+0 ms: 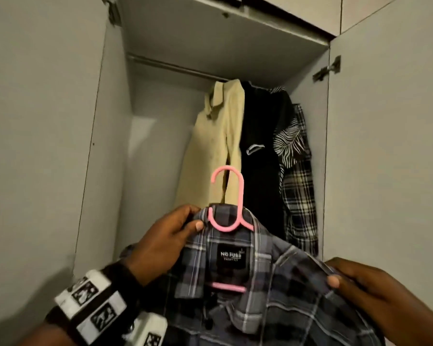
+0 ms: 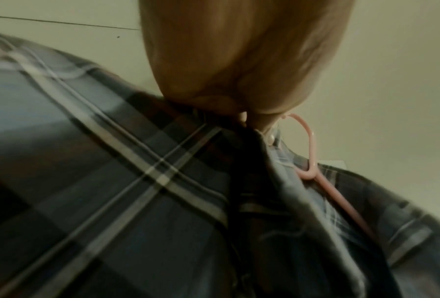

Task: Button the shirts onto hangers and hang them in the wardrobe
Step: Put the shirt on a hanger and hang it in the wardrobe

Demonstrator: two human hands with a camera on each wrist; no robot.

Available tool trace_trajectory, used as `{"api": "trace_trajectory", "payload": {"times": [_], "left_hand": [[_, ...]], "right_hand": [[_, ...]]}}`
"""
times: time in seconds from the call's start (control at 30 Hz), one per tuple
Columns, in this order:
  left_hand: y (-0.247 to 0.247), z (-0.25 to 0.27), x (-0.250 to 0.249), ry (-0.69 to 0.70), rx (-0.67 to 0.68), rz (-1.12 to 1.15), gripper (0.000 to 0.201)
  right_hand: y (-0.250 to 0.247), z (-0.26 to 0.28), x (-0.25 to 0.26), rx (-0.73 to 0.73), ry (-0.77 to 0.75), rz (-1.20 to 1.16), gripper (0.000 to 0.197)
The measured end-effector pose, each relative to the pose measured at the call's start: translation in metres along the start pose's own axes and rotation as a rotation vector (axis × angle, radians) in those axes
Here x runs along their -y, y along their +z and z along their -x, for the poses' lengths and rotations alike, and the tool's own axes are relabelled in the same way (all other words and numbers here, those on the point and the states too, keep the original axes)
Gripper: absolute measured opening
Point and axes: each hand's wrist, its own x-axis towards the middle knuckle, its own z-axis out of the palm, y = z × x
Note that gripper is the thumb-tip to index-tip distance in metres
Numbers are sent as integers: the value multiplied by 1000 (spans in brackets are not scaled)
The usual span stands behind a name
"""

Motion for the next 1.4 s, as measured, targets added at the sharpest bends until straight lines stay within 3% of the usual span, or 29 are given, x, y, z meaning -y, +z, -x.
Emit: {"api": "trace_trajectory", "payload": {"times": [0.07, 0.17, 0.3, 0.33, 0.43, 0.47, 0.5, 0.57, 0.6, 0.67, 0.73, 0.83, 0.9, 0.97, 1.0, 1.07, 1.27, 1.4], "left_hand": [[-12, -48, 11, 33, -53, -45, 17], [-34, -119, 32, 28, -146, -172, 32], [-48, -153, 58, 31, -395, -607, 87], [-34, -141, 63, 75, -389, -623, 97], [35, -110, 91, 36, -119, -688, 116], [58, -106, 107, 56, -204, -767, 111], [61, -129, 149, 40, -125, -746, 94], [59, -168, 198, 36, -207, -740, 56], [58, -184, 209, 62, -373, -887, 45], [47, -202, 233, 80, -346, -943, 40], [34, -235, 252, 113, -403, -977, 46], [28, -279, 259, 12, -186, -717, 83], [27, -299, 256, 43, -134, -764, 100], [17, -320, 264, 102, -105, -804, 103], [9, -328, 262, 45, -51, -775, 101], [0, -342, 267, 60, -33, -777, 100], [-17, -368, 295, -60, -12, -676, 119], [-21, -362, 309, -107, 21, -632, 119]], "right_hand": [[7, -43, 1, -98, -33, -17, 34], [17, -114, 9, -233, -83, 57, 37], [30, -221, 31, -350, -124, 246, 42], [33, -249, 36, -369, -134, 300, 42], [38, -324, 54, -397, -107, 347, 42], [37, -335, 57, -396, -90, 340, 42], [47, -376, 61, -414, -100, 350, 43], [48, -421, 72, -479, -93, 343, 46], [45, -430, 78, -487, -60, 373, 48], [41, -457, 85, -515, -25, 397, 50], [39, -502, 89, -584, -18, 418, 45], [39, -547, 102, -657, 14, 506, 40], [39, -570, 108, -704, 40, 505, 36], [42, -588, 113, -711, 33, 503, 35], [43, -597, 113, -716, 26, 500, 35], [47, -612, 119, -712, 16, 530, 33], [65, -648, 141, -682, 39, 587, 25], [73, -659, 138, -581, 64, 691, 24]]}}
